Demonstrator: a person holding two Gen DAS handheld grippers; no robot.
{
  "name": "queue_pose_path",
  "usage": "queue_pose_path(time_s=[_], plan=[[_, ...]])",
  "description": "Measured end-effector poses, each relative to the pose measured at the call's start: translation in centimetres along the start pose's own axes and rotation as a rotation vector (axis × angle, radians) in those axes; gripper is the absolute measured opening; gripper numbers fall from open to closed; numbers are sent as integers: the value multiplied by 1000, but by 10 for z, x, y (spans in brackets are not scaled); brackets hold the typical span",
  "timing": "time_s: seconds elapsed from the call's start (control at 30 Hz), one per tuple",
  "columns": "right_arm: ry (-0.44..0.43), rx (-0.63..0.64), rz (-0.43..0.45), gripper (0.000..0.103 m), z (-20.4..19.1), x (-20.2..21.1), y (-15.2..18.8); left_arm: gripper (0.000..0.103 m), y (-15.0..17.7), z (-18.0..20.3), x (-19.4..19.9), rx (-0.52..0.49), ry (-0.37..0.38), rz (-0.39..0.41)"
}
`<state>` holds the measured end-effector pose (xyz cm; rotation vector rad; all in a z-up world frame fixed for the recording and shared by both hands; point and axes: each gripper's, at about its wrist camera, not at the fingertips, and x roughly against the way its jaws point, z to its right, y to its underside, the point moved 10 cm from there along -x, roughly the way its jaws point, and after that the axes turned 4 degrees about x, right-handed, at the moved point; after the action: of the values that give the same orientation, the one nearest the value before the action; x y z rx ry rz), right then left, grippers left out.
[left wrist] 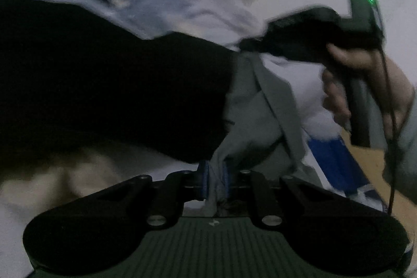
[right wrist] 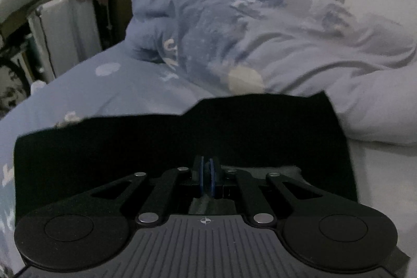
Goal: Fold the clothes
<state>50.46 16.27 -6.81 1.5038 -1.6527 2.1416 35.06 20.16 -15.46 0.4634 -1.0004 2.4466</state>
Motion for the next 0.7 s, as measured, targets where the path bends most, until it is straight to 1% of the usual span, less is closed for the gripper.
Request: queue_pose_path(time_s=[0.03,0.07,0.13,0.17,0.23,0.3,0.37,0.4,0.43,0.47,0.5,0.53,0.6,0.7], plan=[[-2,13,-8,6,-5,-8,-2,10,-4,-11,3,38,-13,4],[-4,25,-15,6,-9,-16,-4,6,-7,-20,6,65,-37,15],[-13,44,-39,6,-17,-33,-4,5,-13,-37,14,88,-111,43],[-10,63,-54,6,-22,-41,-2,5,-14,-42,16,98,-127,41],[-13,84,-89,7,-29,-56,7,5,-13,-47,16,110,-128,26],[-2,122,-131,7,-31,-70,17,5,-10,-41,12,66,-112,8],[35,137,-146,11,-29,-73,22,8,-7,-36,5,33,-89,-16],[45,126,-132,21,-26,-68,21,17,-6,-30,2,12,-81,-27],[52,122,-107,41,-24,-58,18,18,-4,-26,-1,-12,-77,-33],[59,118,-82,51,-21,-49,16,20,-1,-22,-2,-29,-74,-36],[66,123,-56,62,-20,-38,14,25,4,-20,-2,-42,-75,-43],[70,144,-30,62,-20,-27,14,30,8,-20,-5,-52,-81,-52],[47,178,-9,62,-26,-9,18,35,14,-21,-12,-69,-93,-63],[36,213,-24,62,-38,-4,28,37,15,-16,-20,-85,-93,-59]])
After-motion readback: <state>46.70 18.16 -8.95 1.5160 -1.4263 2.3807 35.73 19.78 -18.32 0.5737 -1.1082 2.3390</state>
